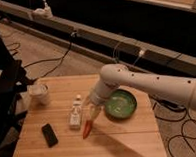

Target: Drag the pepper across the table

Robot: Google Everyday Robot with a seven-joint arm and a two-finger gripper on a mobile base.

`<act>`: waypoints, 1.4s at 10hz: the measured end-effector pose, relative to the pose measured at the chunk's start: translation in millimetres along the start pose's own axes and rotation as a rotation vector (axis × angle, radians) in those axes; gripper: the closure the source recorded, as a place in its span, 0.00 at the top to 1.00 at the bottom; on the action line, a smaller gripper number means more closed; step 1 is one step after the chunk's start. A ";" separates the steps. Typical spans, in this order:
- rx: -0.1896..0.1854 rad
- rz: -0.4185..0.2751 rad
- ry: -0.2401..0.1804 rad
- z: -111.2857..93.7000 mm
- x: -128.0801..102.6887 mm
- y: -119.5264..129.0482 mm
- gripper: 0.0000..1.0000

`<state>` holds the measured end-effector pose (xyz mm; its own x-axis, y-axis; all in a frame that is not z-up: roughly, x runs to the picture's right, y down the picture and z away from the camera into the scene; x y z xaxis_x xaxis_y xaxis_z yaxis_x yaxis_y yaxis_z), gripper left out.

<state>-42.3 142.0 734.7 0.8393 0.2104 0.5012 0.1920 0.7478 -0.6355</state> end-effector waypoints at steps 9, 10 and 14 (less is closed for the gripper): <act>-0.074 -0.004 0.020 73.5 36.9 1.2 0.61; -0.075 0.011 0.014 80.1 43.8 1.2 0.61; -0.071 0.071 -0.029 103.3 63.5 -0.3 0.61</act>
<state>-41.6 220.2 827.4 0.8373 0.2798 0.4697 0.1693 0.6842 -0.7093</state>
